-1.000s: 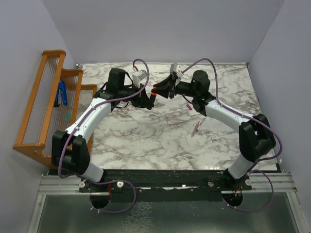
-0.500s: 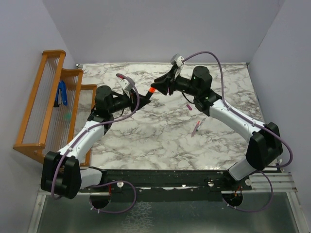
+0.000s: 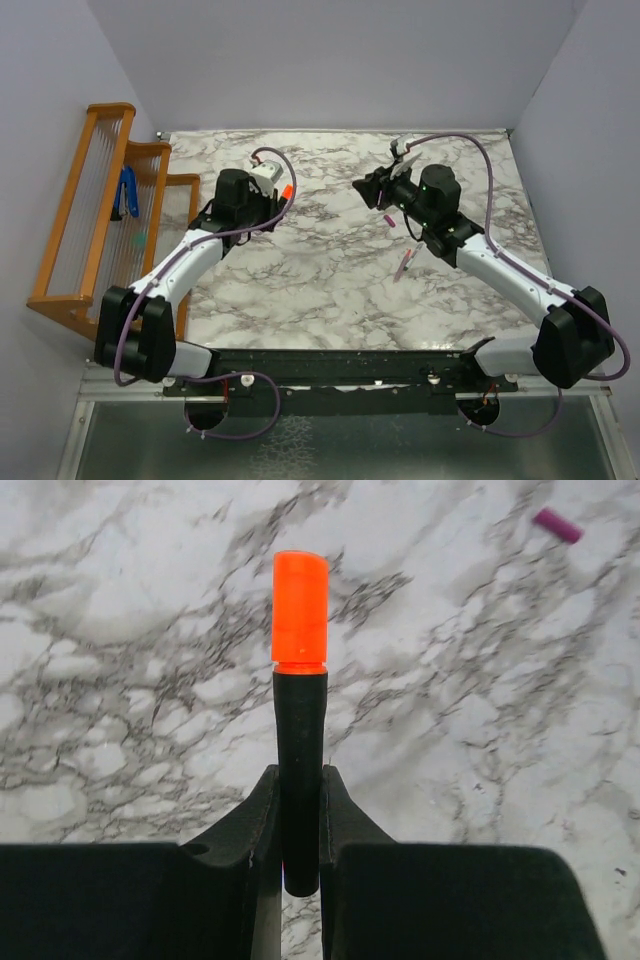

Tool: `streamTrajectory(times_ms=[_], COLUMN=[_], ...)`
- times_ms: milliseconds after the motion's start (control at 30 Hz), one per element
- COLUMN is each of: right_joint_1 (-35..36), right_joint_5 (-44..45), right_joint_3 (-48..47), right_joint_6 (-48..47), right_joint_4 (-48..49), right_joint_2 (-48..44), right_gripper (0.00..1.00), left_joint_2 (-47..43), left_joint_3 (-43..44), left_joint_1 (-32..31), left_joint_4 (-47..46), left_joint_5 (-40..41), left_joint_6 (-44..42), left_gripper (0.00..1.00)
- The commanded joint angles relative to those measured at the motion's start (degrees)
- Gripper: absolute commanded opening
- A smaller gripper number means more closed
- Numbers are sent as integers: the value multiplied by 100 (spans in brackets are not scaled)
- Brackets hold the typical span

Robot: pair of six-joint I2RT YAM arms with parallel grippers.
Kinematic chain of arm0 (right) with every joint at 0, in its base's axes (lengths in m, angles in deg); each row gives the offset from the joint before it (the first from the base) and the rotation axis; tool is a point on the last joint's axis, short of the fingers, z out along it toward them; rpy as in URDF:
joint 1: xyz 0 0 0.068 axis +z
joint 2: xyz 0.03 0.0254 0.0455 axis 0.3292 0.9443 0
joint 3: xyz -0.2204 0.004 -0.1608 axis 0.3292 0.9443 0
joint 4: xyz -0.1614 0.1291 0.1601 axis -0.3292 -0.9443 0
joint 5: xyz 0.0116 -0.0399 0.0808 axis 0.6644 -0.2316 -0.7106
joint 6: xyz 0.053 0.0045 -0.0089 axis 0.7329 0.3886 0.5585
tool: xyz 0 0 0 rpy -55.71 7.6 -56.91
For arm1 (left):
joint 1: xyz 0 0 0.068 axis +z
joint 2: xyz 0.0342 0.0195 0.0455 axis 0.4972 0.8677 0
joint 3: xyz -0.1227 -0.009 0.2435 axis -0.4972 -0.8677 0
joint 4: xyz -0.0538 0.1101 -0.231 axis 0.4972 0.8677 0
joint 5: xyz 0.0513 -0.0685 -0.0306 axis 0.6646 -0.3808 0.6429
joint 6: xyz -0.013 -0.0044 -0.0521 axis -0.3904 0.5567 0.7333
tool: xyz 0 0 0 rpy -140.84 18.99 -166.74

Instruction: Insert the pens into the pen caps

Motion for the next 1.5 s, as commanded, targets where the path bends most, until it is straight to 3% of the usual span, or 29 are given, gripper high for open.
streamTrajectory(times_ms=[0,267,500,767,1067,1300,1467], right_joint_1=[32,3,-356,-433,-433,-433,-433], right_joint_5=[823,1679,1820,2864,2637,2874,3044], right_joint_3=[155,-157,-425,-328,-10,115,72], right_joint_6=[51,142,692,1946,3195,3719,3788], right_joint_4=[-792,-1959,-2749,-4014,-4701,-4660,-4628], right_joint_2=[-105,337,1086,1074,1108,1333,1551], right_gripper=[43,48,49,50,33,25,24], left_joint_2=[790,2077,2323,2345,2065,1656,1561], left_joint_3=[345,852,922,979,959,821,804], left_joint_1=[-15,-14,-14,-14,-14,-14,-14], left_joint_4=[1200,1846,1884,1907,1876,1797,1793], left_joint_5=[1445,1497,1488,1145,809,712,634], left_joint_6=[151,507,542,575,531,450,416], left_gripper=[0,0,0,29,41,42,42])
